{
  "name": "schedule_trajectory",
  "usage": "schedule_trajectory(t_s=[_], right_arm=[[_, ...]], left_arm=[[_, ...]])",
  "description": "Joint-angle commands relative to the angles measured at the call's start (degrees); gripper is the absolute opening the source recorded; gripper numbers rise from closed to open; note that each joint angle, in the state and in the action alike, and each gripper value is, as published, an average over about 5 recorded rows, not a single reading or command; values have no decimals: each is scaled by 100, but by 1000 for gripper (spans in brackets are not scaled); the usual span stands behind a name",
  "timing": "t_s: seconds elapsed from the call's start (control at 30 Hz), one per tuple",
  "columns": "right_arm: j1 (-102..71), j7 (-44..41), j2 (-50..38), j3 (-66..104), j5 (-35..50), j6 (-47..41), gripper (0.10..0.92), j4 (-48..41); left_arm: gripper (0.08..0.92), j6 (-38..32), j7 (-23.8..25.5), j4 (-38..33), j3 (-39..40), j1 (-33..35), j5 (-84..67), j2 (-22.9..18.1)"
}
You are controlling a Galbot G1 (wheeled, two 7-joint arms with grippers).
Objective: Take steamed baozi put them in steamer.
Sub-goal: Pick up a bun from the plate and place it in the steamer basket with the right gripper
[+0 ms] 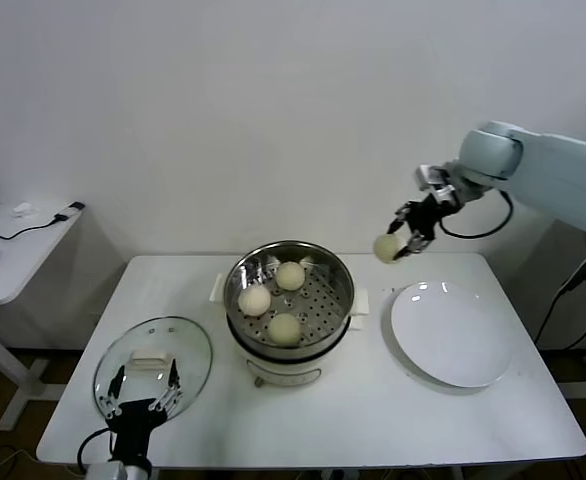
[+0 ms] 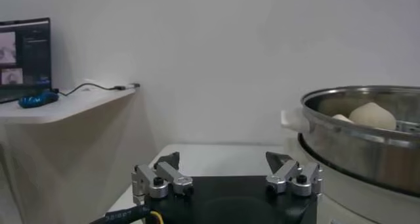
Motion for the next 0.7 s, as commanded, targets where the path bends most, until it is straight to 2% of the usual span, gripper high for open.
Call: schedule_trajectory(t_s=[0.03,0.33,0.7], right_arm=[[226,650,839,-464,1097,-750,585,836],[-448,1191,1127,-354,921,-1025,585,570],[-923,1312,1336,-261,602,-1098,585,323]], left_arm=[[823,1,0,0,3,-5,-1,6],[823,-7,-6,19,-11,-4,-8,7],[823,-3,-3,31,-25,-3,-13,19]])
